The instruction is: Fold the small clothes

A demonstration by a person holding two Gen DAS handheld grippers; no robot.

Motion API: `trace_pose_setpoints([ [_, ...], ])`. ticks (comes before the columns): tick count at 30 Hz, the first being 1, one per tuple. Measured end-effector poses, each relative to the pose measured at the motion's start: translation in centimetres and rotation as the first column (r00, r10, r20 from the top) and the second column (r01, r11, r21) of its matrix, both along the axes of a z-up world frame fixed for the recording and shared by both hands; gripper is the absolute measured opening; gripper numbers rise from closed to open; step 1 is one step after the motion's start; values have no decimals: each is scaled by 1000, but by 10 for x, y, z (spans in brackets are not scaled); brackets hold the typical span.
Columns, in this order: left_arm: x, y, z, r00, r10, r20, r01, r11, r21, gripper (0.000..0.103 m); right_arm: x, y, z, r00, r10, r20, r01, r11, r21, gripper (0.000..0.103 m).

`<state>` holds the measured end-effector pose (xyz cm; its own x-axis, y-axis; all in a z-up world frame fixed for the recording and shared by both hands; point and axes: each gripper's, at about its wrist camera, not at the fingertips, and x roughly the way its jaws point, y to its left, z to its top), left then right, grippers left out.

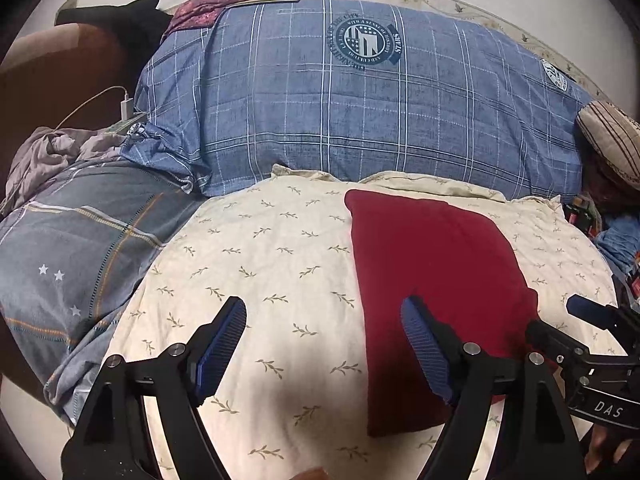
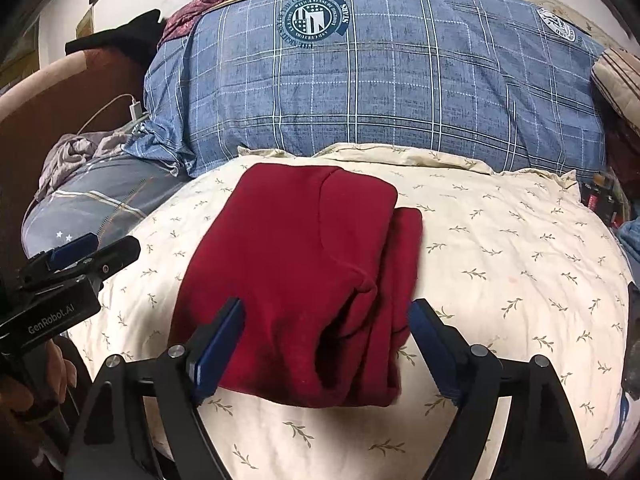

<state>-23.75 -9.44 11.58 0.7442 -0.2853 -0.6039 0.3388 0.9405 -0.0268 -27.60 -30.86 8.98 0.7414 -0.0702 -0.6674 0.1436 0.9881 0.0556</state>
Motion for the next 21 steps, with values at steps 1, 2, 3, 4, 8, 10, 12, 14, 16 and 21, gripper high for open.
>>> trace_pose_setpoints([
  [1, 0, 0, -1, 1000, 0, -2, 0, 1000, -1, 80, 0, -1, 0, 1000, -1, 1, 1, 1000, 3, 85],
  [2, 2, -1, -2, 1000, -1, -6, 1, 1000, -2, 80, 1, -1, -1, 1000, -2, -2, 2, 1000, 7, 85],
  [3, 2, -2, -2, 1000, -1, -8, 1, 1000, 0, 80, 1, -2, -2, 1000, -3, -6, 3, 1000, 10, 85],
  [4, 3, -3, -3, 1000, 1, -9, -1, 1000, 4, 80, 2, -3, -3, 1000, -6, -12, 6, 1000, 11, 85],
  [8, 4, -7, -5, 1000, -1, -7, 1, 1000, 16, 80, 3, -5, -7, 1000, -14, -25, 15, 1000, 16, 85],
  [10, 5, -9, -6, 1000, -2, -8, 2, 1000, 19, 80, 3, -5, -7, 999, -16, -28, 17, 1000, 12, 85],
  [12, 5, -11, -8, 1000, -2, -14, 2, 1000, 25, 80, 4, -6, -7, 999, -19, -27, 19, 1000, 8, 85],
  [14, 7, -13, -10, 1000, -5, -22, 5, 999, 31, 80, 4, -6, -7, 999, -20, -28, 20, 1000, 9, 85],
  [16, 8, -15, -12, 999, -11, -33, 12, 999, 36, 80, 5, -7, -8, 999, -19, -33, 19, 1000, 6, 85],
  [21, 11, -18, -14, 999, -10, -34, 12, 999, 47, 80, 7, -13, -11, 998, -31, -48, 31, 999, 10, 85],
])
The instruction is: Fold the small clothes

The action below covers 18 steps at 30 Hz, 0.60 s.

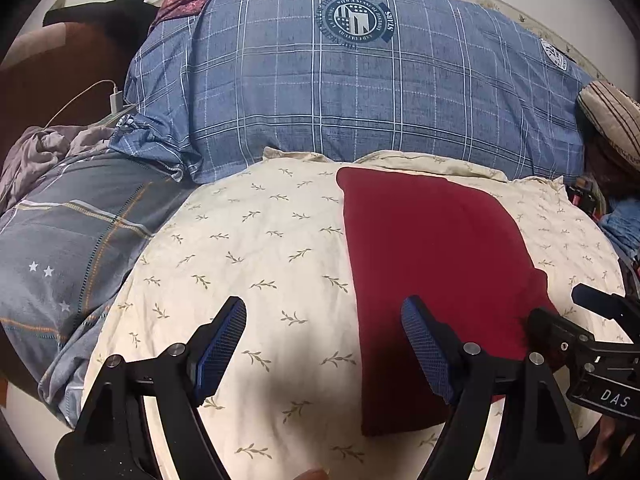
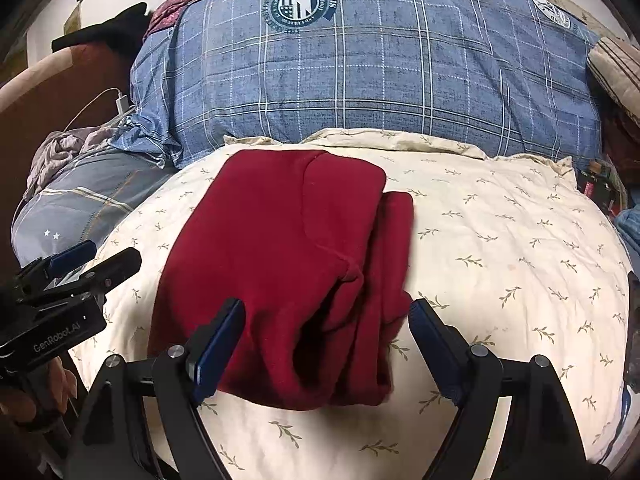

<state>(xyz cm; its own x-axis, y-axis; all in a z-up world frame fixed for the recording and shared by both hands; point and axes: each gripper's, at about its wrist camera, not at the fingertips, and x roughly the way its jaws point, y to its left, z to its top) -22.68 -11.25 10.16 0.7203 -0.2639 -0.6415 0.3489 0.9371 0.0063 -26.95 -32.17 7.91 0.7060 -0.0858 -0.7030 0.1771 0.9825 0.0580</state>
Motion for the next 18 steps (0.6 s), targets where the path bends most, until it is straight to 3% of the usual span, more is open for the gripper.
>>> trace_pose_setpoints([
  [18, -1, -5, -4, 1000, 13, 19, -14, 999, 29, 80, 1, -4, -4, 1000, 1, -9, 0, 1000, 24, 85],
])
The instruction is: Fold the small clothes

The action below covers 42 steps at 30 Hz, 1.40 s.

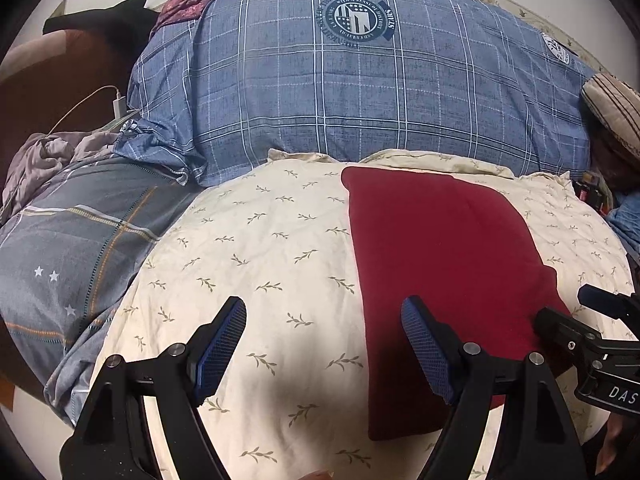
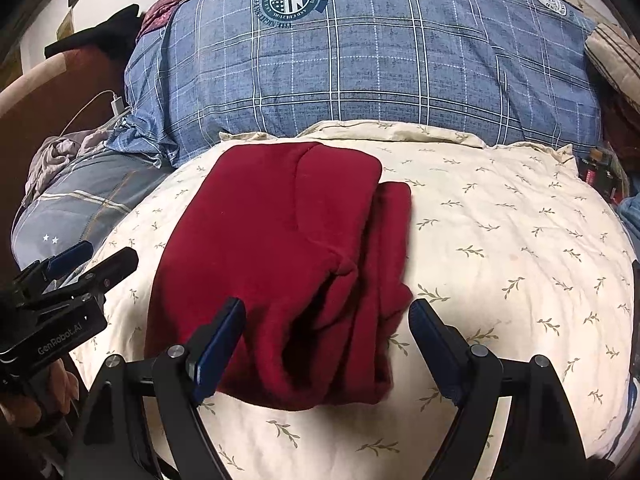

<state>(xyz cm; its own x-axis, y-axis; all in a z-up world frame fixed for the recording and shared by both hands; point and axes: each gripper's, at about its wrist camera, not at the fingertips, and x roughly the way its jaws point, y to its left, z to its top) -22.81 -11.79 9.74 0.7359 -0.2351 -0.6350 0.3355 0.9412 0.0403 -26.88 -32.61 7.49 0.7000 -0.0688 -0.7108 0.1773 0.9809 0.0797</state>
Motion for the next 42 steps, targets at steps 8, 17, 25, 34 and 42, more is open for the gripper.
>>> trace_pose_setpoints([
  [8, 0, 1, -1, 1000, 0, -4, 0, 1000, 1, 80, 0, 2, -2, 1000, 4, -8, -4, 1000, 3, 85],
  [17, -1, 0, -2, 1000, -3, -7, 3, 1000, 14, 80, 0, 7, -2, 1000, 12, -13, -12, 1000, 1, 85],
  [25, -1, 0, -4, 1000, -2, -10, 2, 1000, 14, 80, 3, 7, -5, 1000, 13, -22, -13, 1000, 4, 85],
  [34, 0, 0, -6, 1000, -1, -19, 2, 1000, 12, 80, 2, 11, -5, 999, 20, -25, -20, 1000, -7, 85],
  [42, 1, -2, -9, 1000, -2, -31, 2, 1000, 17, 80, 1, 11, -6, 999, 20, -27, -20, 1000, -3, 85],
])
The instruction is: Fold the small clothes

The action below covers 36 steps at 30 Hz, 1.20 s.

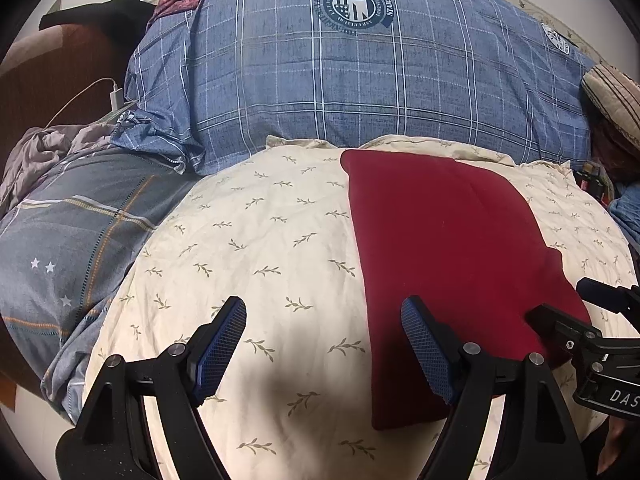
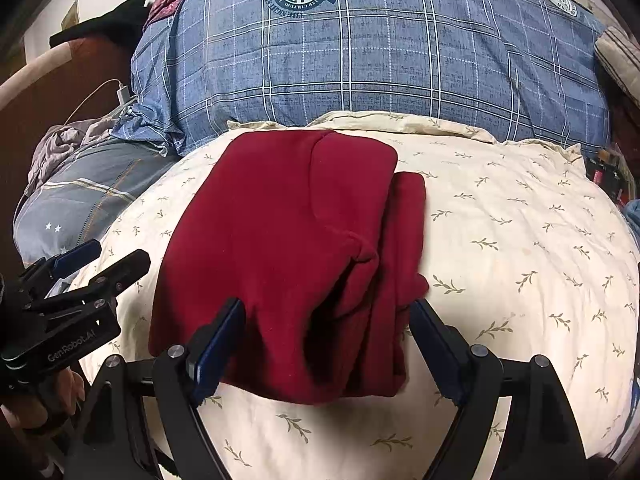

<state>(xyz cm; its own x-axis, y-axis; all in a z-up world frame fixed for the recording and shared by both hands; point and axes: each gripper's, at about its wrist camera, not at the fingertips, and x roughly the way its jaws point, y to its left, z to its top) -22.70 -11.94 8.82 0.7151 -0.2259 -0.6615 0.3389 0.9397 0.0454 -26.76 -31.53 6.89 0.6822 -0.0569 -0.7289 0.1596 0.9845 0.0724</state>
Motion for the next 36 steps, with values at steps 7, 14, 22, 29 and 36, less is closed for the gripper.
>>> trace_pose_setpoints([
  [7, 0, -4, -2, 1000, -4, 1, 4, 1000, 5, 80, 1, 0, -2, 1000, -8, -2, 8, 1000, 8, 85],
  [14, 1, -9, -5, 1000, -9, -10, 9, 1000, 17, 80, 3, 1, -3, 1000, -6, -6, 6, 1000, 10, 85],
  [22, 2, -13, -6, 1000, -10, -10, 10, 1000, 21, 80, 3, -1, -5, 1000, -7, -14, 8, 1000, 20, 85],
  [29, 3, -14, -8, 1000, -7, -15, 8, 1000, 20, 80, 5, -1, -7, 1000, -4, -22, 4, 1000, 20, 85],
  [36, 4, -15, -9, 1000, -5, -16, 5, 1000, 19, 80, 7, 0, -8, 1000, -1, -27, 2, 1000, 20, 85],
])
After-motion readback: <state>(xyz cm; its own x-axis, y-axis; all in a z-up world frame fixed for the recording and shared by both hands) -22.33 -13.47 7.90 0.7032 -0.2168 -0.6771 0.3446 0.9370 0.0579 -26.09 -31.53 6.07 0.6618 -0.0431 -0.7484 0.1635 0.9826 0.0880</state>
